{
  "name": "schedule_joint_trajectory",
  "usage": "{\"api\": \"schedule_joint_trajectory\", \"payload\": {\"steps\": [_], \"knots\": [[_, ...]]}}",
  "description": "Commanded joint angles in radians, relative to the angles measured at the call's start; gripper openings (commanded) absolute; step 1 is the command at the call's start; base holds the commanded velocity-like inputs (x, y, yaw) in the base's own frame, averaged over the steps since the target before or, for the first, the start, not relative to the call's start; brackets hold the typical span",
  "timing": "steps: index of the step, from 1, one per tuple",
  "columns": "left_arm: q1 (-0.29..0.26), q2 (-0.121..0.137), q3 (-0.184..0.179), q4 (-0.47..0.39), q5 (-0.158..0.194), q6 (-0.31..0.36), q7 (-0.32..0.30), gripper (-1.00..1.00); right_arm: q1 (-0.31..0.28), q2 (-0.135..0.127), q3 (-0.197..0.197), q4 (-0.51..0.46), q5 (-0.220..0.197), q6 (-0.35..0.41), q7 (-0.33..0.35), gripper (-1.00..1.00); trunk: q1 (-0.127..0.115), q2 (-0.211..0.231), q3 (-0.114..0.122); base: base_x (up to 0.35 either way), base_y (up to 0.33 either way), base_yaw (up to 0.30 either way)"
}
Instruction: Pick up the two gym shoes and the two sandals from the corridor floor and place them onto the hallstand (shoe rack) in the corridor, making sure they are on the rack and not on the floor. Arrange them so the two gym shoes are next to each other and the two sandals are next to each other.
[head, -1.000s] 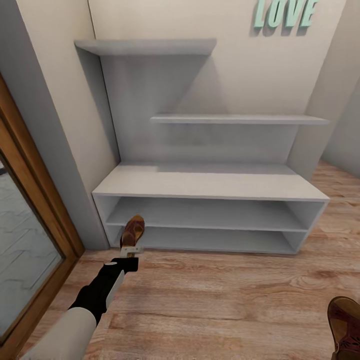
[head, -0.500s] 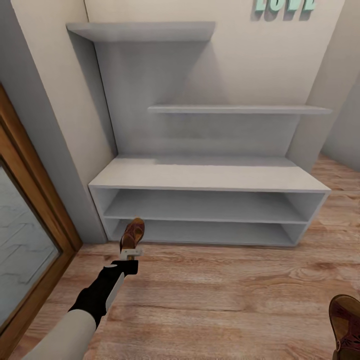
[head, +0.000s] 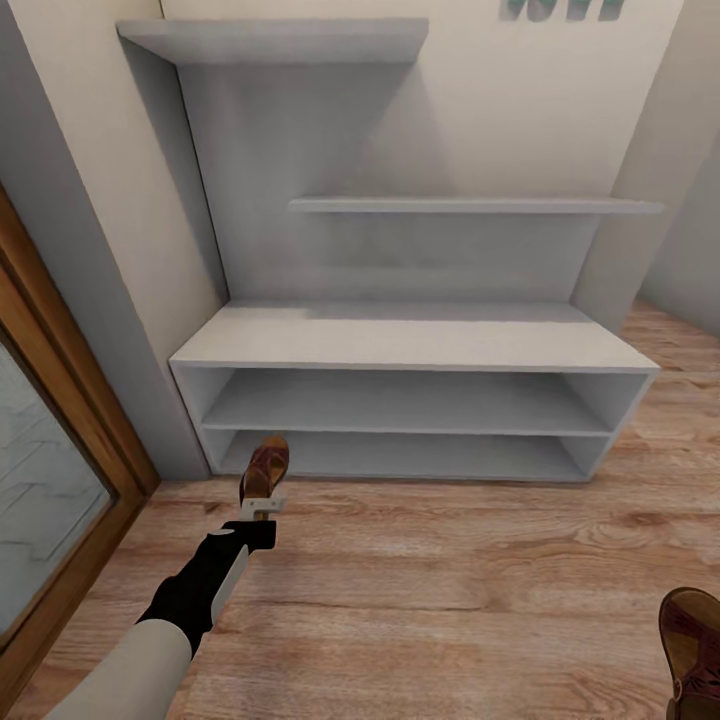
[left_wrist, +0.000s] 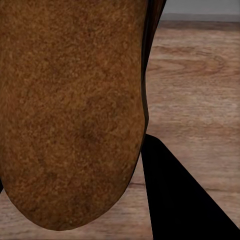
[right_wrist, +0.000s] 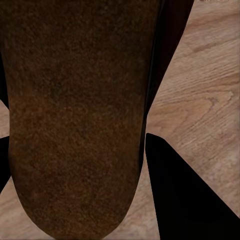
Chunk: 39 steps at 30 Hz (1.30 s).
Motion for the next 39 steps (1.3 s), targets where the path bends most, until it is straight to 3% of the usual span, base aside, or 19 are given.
{"api": "schedule_joint_trajectory", "payload": {"steps": [1, 11, 39], "knots": [[0.000, 0.001, -0.003, -0.002, -0.001, 0.006, 0.004, -1.00, -0.001, 0.000, -0.004, -0.001, 0.007, -0.002, 0.005, -1.00, 0.000, 0.000, -0.001, 0.000, 0.000, 0.000], [0.000, 0.001, -0.001, -0.002, -0.002, 0.006, 0.004, -1.00, -0.001, -0.001, -0.004, -0.001, 0.007, -0.003, 0.005, -1.00, 0.000, 0.000, -0.001, 0.066, 0.000, 0.000], [-0.007, 0.001, 0.001, -0.011, -0.002, 0.006, 0.009, -1.00, -0.001, -0.001, -0.004, -0.001, 0.007, -0.001, 0.005, -1.00, 0.000, 0.000, -0.001, 0.330, -0.024, 0.000]]}}
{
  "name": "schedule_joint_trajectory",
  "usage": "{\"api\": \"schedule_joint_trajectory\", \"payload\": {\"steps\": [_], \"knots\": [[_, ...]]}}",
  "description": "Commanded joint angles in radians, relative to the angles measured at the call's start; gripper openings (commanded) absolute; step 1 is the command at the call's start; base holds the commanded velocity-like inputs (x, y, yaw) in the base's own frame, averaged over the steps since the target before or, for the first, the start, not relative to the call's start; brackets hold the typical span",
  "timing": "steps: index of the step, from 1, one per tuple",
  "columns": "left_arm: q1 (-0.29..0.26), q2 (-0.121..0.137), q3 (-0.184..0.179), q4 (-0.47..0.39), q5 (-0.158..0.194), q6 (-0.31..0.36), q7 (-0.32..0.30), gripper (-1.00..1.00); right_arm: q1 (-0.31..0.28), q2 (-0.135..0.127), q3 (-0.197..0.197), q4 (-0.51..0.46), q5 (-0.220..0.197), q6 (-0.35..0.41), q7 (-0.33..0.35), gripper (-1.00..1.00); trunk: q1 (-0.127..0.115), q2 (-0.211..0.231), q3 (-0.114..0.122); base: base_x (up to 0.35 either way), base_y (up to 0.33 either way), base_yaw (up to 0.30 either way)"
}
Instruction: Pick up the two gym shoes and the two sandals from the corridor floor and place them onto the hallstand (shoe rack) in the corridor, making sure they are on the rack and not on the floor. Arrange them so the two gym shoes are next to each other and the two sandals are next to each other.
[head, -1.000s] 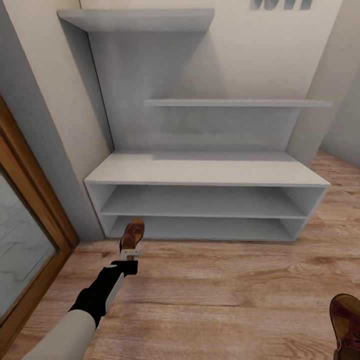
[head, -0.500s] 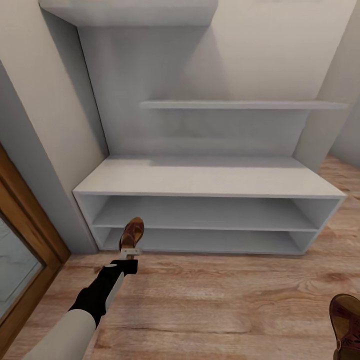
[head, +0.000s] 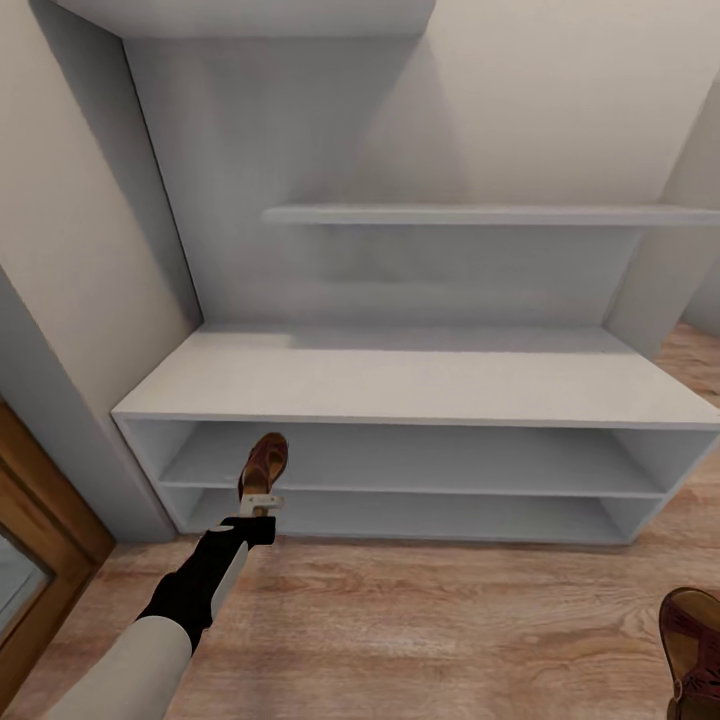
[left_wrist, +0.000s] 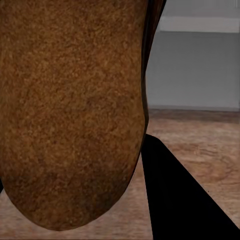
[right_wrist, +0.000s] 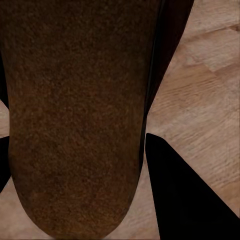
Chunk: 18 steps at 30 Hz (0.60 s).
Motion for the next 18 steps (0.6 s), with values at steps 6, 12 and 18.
{"api": "schedule_joint_trajectory", "payload": {"steps": [6, 12, 18], "knots": [[0.000, 0.000, -0.003, -0.002, -0.001, 0.006, 0.003, -1.00, -0.001, 0.001, -0.003, -0.001, 0.006, -0.002, 0.005, -1.00, 0.000, 0.000, -0.001, 0.339, -0.001, 0.000], [0.000, 0.000, -0.004, -0.002, -0.001, 0.006, 0.002, -1.00, -0.001, 0.001, -0.003, -0.001, 0.006, -0.002, 0.004, -1.00, 0.000, 0.000, -0.001, 0.320, 0.000, 0.000], [0.000, 0.000, -0.004, -0.003, -0.001, 0.007, 0.002, -1.00, -0.001, 0.000, -0.004, -0.001, 0.006, -0.002, 0.004, -1.00, 0.000, 0.000, -0.001, 0.084, 0.000, 0.000]]}}
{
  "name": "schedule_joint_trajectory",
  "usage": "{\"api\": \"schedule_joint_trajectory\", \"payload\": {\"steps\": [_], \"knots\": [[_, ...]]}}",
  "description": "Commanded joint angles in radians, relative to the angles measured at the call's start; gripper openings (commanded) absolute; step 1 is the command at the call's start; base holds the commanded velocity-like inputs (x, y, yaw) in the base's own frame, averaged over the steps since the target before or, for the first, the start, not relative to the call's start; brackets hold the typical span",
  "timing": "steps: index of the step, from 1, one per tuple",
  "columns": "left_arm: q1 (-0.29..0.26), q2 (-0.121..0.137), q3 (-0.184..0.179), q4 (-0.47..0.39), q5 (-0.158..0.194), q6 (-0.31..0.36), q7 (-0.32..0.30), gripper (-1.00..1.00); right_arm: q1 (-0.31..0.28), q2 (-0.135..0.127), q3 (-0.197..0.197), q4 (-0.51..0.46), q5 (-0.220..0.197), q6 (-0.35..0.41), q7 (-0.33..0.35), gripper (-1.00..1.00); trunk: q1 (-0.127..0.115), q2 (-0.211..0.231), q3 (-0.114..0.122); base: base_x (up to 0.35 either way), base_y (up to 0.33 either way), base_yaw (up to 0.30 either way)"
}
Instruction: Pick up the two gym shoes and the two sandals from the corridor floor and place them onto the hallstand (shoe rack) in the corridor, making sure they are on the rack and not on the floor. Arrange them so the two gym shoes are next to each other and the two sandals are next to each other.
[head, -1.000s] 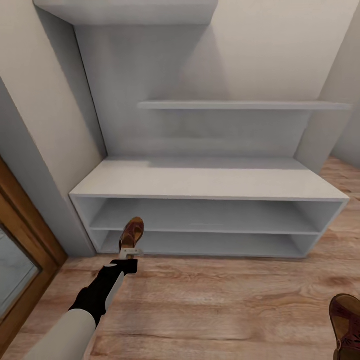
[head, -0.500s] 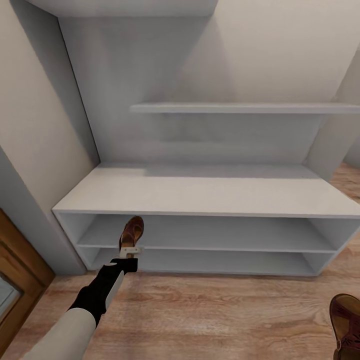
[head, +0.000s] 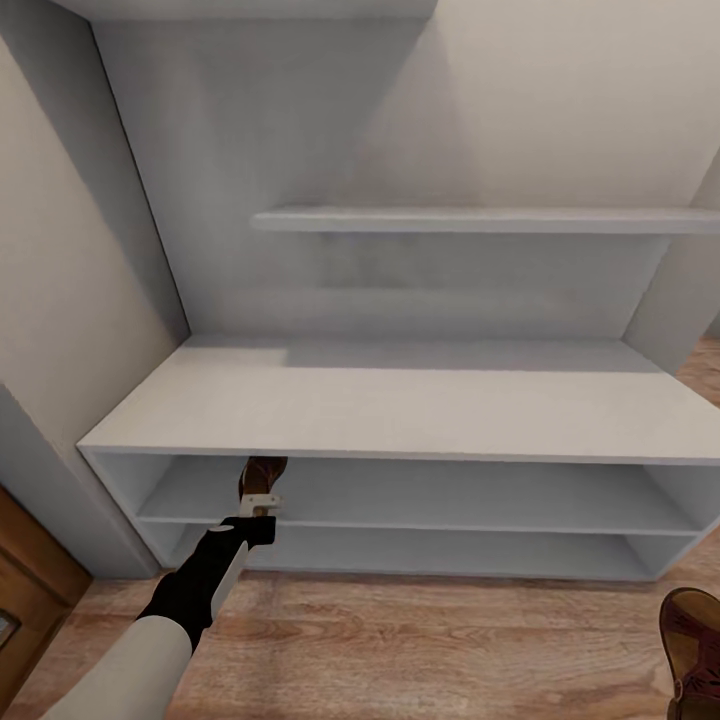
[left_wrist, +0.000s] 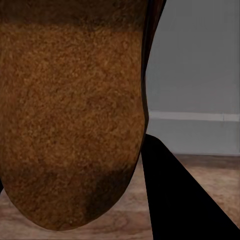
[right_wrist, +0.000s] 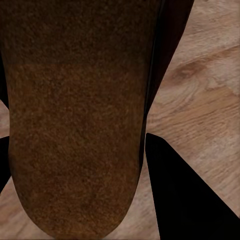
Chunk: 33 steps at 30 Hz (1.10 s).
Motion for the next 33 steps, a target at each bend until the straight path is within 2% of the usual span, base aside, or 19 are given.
{"api": "schedule_joint_trajectory", "payload": {"steps": [1, 5, 11, 14, 33], "knots": [[0.000, 0.000, -0.003, -0.002, -0.001, 0.006, 0.003, -1.00, -0.001, 0.000, -0.004, -0.001, 0.007, -0.002, 0.005, -1.00, 0.000, 0.000, -0.001, 0.026, 0.000, 0.000], [0.001, 0.000, -0.003, -0.002, -0.001, 0.006, 0.003, -1.00, -0.001, -0.001, -0.013, -0.001, 0.007, -0.002, 0.005, -1.00, 0.000, 0.000, -0.001, 0.015, 0.000, 0.000], [0.001, 0.000, -0.003, -0.002, -0.001, 0.006, 0.003, -1.00, -0.001, -0.002, -0.057, -0.001, 0.007, -0.001, 0.004, -1.00, 0.000, 0.000, -0.001, 0.139, 0.000, 0.000], [0.001, 0.000, -0.003, -0.002, -0.001, 0.006, 0.003, -1.00, -0.001, -0.002, -0.066, -0.001, 0.007, -0.001, 0.005, -1.00, 0.000, 0.000, -0.001, 0.243, 0.000, 0.000], [0.002, -0.001, -0.003, 0.001, -0.001, 0.005, 0.003, -1.00, -0.001, -0.001, -0.072, -0.001, 0.007, -0.001, 0.006, -1.00, 0.000, 0.000, -0.001, 0.110, 0.000, 0.000]]}}
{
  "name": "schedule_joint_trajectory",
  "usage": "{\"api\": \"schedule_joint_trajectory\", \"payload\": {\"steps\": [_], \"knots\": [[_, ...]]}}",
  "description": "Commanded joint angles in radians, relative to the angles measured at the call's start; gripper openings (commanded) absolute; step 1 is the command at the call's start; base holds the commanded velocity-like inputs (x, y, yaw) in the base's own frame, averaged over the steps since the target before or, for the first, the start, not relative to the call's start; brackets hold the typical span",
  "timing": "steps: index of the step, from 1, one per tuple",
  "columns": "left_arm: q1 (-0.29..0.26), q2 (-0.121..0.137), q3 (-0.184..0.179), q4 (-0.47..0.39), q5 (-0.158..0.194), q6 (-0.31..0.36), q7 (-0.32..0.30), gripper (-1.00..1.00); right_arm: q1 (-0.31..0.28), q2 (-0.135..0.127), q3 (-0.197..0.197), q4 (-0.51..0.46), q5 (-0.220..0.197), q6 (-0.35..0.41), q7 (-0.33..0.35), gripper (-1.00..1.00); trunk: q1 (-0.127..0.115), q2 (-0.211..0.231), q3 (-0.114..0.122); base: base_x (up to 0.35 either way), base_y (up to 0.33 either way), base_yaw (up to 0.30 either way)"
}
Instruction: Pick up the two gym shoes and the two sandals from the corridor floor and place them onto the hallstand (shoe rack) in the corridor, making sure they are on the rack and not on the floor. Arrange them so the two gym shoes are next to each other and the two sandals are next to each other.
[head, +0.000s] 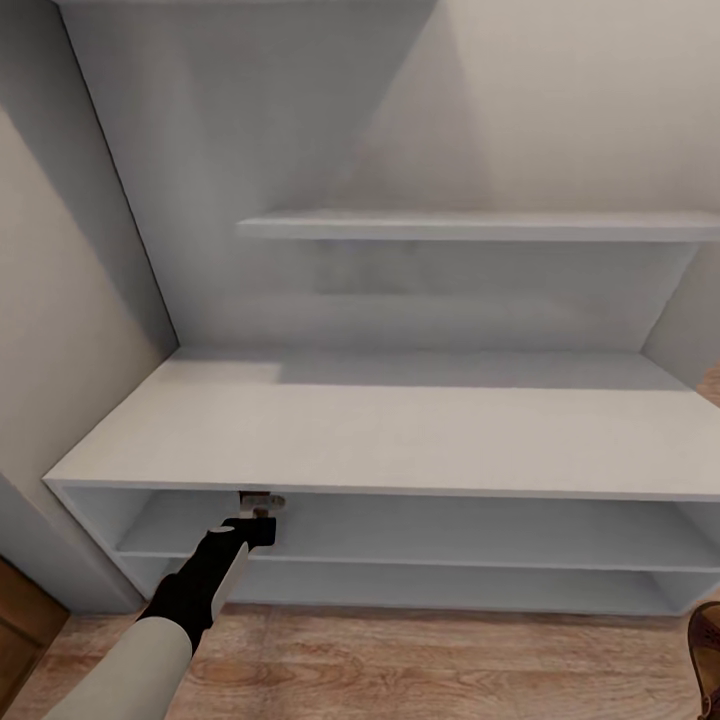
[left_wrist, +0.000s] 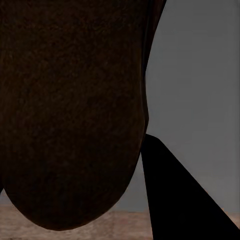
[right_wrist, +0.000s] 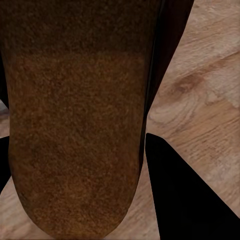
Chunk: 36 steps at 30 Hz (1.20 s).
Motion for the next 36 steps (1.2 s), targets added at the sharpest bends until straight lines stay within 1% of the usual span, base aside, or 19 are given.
{"api": "schedule_joint_trajectory", "payload": {"steps": [1, 9, 17, 18, 36], "knots": [[0.000, 0.000, -0.003, -0.002, -0.001, 0.006, 0.003, -1.00, -0.001, 0.000, -0.003, -0.001, 0.007, -0.003, 0.004, -1.00, 0.000, 0.000, -0.001, 0.025, 0.000, 0.000], [0.000, 0.000, -0.003, 0.002, -0.001, 0.005, 0.003, -1.00, -0.001, 0.000, -0.003, -0.001, 0.007, -0.003, 0.004, -1.00, 0.000, 0.000, -0.001, 0.090, 0.000, 0.000], [0.003, 0.001, -0.003, -0.004, 0.000, 0.004, 0.002, -1.00, -0.001, 0.000, -0.003, -0.001, 0.007, -0.003, 0.004, -1.00, 0.000, 0.000, -0.001, 0.017, 0.000, 0.000], [0.003, 0.001, -0.003, -0.004, 0.000, 0.004, 0.002, 1.00, -0.001, 0.000, -0.003, -0.001, 0.007, -0.003, 0.004, -1.00, 0.000, 0.000, -0.001, 0.002, 0.000, 0.000], [0.004, 0.003, -0.002, -0.007, 0.001, -0.001, 0.002, 1.00, -0.001, 0.000, -0.003, -0.001, 0.007, -0.003, 0.004, -1.00, 0.000, 0.000, -0.001, 0.000, 0.000, 0.000]]}}
